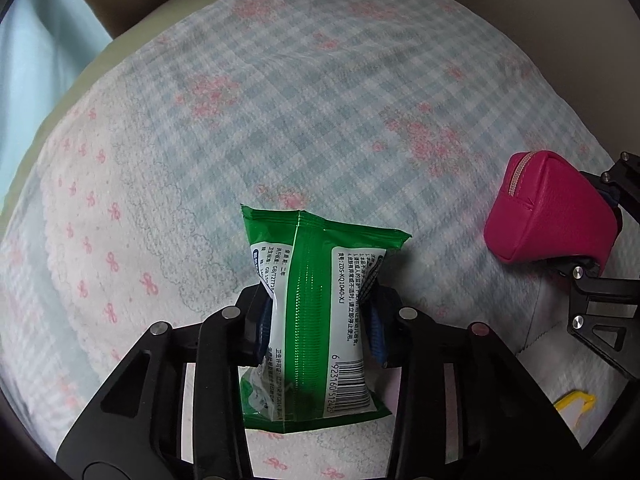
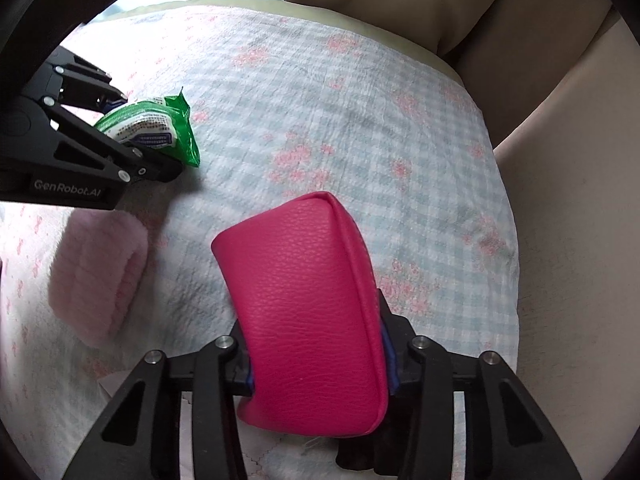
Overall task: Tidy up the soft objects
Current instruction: 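Grasp the green wipe pack with the left tool while the right tool grasps the pink pouch, then carry the green pack and pink pouch with both tools over the box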
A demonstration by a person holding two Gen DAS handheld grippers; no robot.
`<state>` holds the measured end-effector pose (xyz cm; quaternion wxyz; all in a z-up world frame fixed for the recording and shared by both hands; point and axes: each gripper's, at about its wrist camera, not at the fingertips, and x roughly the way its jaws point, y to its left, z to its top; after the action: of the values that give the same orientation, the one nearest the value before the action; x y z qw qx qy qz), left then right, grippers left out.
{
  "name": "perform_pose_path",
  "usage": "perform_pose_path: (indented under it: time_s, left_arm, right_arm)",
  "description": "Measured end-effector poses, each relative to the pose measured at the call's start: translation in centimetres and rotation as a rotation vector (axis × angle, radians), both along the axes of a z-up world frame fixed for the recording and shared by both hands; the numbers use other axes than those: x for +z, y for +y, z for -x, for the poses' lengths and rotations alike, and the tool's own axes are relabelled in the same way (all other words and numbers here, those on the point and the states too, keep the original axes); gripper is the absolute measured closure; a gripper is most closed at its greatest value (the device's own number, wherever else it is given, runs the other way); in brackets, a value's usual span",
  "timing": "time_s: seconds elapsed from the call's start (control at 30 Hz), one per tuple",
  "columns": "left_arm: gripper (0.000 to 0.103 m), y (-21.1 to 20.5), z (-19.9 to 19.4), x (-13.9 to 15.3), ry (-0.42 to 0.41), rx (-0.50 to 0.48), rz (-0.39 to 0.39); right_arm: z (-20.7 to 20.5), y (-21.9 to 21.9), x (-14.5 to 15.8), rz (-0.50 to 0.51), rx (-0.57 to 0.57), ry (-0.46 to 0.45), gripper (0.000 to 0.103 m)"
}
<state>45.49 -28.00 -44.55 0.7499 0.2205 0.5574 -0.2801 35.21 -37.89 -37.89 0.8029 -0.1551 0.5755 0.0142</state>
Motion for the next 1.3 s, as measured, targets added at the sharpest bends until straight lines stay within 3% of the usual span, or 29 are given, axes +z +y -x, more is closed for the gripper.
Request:
perform_pose_path:
  time_s: [0.37, 0.67, 0.97, 1.3]
  left_arm:
    - [0.073, 1.6, 0.7, 4.5, -0.044, 0.018, 0.012]
    - [0.073, 2.7, 3.6, 11.1, -0.102, 0.034, 0.051]
    - [0.074, 6.5, 7.9, 20.6, -0.160, 0.085, 0.134]
    - [0.074, 15.9, 15.5, 29.8, -0.193, 0.172, 0.213]
  right_arm:
    - [0.3, 0.1, 2.2, -0.057, -0.067, -0.012, 0.067]
    - [0.6, 0.2, 6.9, -0.085, -0.091, -0.061, 0.067]
    - [2.2, 1.3, 14.9, -0.125, -0.130, -0.109, 0.067]
    - [5.6, 7.0, 25.6, -0.181, -0.117, -0.124, 0.067]
